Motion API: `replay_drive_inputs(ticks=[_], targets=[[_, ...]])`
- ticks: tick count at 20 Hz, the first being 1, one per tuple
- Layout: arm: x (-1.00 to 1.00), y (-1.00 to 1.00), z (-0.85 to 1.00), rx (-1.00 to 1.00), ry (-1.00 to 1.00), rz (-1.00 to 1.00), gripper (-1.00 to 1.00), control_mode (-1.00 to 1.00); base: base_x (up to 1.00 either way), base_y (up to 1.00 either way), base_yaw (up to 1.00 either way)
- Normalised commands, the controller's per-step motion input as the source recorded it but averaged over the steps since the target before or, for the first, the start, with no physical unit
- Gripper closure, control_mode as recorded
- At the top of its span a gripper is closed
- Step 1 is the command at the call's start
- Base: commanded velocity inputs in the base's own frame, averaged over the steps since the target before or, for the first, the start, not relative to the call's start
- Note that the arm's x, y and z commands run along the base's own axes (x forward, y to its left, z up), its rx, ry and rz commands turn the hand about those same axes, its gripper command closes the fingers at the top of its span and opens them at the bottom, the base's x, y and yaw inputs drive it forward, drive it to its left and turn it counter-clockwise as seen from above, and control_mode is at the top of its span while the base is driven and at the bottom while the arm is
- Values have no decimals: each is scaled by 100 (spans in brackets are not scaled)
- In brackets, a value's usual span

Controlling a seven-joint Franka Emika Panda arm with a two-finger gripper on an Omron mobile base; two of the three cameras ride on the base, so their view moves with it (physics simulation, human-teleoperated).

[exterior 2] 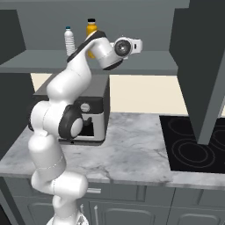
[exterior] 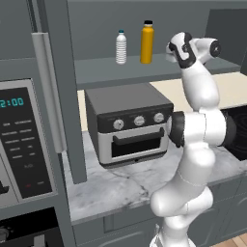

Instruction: Pick the water bottle, milk, bottled water from the counter and place them in the open cabinet.

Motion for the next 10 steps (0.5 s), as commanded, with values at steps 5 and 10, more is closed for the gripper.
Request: replay_drive_inputs(ticks=[5,10], targets=[[-54,0,12,0,0,0,-100,-100,0,0,0],[-58,2,9,0,0,0,-100,-100,0,0,0]])
